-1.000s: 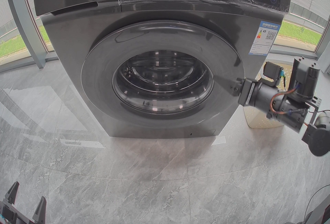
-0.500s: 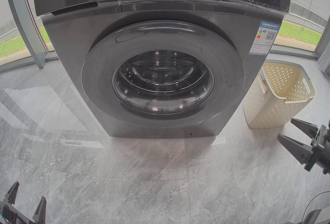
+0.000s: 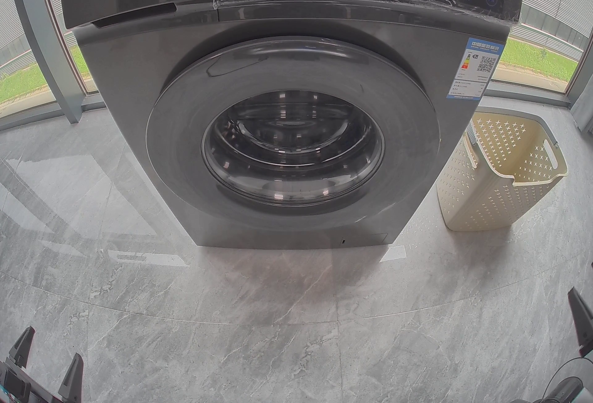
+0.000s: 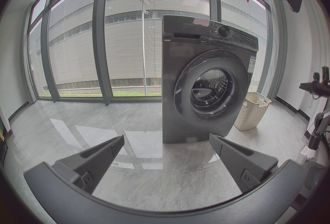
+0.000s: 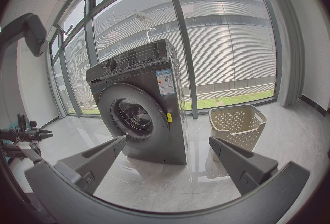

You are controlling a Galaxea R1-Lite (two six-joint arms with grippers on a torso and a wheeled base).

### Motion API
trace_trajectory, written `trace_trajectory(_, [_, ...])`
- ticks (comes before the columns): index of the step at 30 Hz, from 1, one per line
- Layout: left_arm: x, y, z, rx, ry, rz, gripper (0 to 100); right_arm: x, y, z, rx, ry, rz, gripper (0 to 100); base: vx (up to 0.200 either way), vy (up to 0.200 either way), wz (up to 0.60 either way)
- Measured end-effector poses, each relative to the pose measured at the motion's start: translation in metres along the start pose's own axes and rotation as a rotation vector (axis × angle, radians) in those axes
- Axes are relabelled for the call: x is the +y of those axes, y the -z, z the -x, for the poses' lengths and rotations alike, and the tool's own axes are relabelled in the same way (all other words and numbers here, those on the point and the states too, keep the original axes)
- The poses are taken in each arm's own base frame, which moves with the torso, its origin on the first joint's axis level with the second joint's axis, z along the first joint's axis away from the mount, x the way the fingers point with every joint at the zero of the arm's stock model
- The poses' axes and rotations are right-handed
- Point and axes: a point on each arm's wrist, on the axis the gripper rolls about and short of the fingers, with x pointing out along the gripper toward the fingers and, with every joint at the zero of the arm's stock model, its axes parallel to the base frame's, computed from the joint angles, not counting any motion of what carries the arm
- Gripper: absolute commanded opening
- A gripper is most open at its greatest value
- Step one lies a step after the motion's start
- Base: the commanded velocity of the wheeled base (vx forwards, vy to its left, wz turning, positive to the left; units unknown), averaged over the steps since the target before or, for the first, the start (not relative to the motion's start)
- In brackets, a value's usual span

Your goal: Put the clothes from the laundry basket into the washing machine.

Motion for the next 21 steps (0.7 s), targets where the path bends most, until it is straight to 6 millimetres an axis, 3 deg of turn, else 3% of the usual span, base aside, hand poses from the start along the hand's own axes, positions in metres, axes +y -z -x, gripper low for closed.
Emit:
trace_trajectory(10, [0.000, 0.000, 0.000, 0.000, 0.000, 0.002, 100, -0.001, 0.052, 0.028, 0.159, 0.141, 0.044, 100, 0.000, 0.000, 0.00])
trace_trajectory(14, [0.000, 0.000, 0.000, 0.000, -0.001, 0.007, 100, -0.001, 0.057, 0.032, 0.159, 0.236, 0.065, 100, 0.000, 0.000, 0.00])
trace_trajectory(21, [0.000, 0.000, 0.000, 0.000, -0.002, 0.010, 100, 0.000, 0.058, 0.034, 0.138, 0.241, 0.076, 100, 0.000, 0.000, 0.00])
